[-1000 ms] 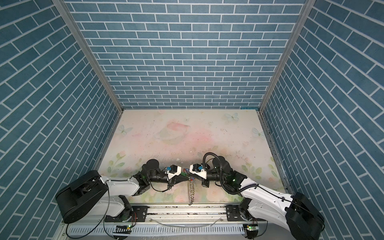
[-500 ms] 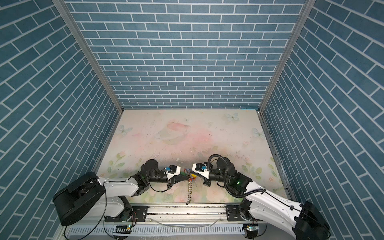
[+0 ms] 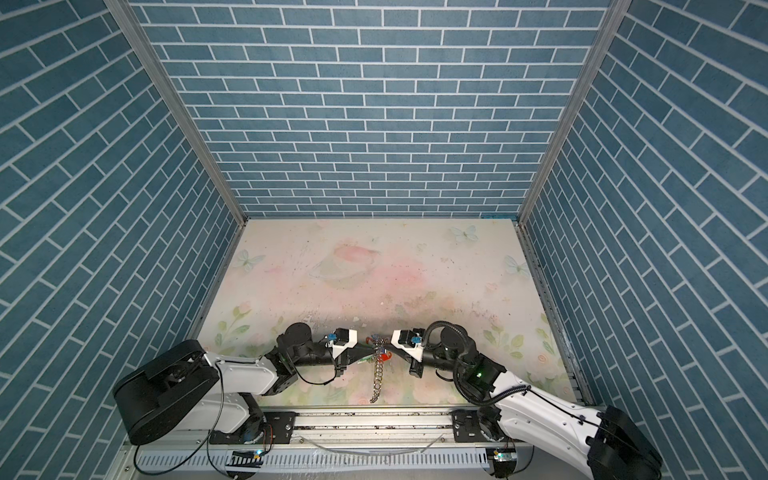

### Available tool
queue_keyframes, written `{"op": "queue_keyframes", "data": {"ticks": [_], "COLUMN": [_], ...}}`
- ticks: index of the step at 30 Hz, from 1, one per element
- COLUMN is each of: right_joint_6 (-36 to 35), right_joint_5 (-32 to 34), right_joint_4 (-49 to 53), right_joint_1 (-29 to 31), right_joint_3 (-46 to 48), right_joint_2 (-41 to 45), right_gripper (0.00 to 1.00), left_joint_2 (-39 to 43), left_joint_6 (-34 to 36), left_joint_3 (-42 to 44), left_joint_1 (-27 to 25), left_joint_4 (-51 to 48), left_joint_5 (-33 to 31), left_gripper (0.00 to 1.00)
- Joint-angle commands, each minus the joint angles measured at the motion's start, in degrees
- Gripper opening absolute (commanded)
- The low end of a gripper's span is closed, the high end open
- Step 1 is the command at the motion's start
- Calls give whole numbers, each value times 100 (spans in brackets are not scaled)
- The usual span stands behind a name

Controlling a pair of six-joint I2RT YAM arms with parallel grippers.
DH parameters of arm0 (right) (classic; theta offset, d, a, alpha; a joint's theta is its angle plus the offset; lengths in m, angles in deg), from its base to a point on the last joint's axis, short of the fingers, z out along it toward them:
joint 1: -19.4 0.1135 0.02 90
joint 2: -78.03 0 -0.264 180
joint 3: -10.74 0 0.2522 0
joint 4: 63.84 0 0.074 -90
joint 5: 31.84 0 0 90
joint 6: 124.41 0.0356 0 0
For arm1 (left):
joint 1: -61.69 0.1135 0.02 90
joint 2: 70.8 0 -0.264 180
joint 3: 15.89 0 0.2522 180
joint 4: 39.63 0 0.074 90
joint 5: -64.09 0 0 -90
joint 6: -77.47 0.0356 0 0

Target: Put the keys on the keyring

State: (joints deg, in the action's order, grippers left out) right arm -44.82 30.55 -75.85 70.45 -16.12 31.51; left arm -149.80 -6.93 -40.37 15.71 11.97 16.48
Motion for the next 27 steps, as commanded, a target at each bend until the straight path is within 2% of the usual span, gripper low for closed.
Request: {"op": "queue_keyframes", "data": {"ticks": [1, 14, 27], "right_joint_6": [27, -241, -394], "right_joint_5": [-95, 35, 392], "right_joint_4": [-308, -370, -465], "right_joint_1": [-1, 13, 16], "right_joint_3": [178, 177, 114], "right_joint_2": [-48, -383, -440], "right_gripper": [0, 0, 0], "left_joint_2": [66, 329, 356], "left_joint_6": [-138, -363, -331], "left_joint_3": [-67, -294, -351], "left_joint_1": [34, 36, 36], "left_joint_4": [291, -434, -643], "left_joint_5": [-53, -293, -287], "left_gripper": [0, 0, 0]}}
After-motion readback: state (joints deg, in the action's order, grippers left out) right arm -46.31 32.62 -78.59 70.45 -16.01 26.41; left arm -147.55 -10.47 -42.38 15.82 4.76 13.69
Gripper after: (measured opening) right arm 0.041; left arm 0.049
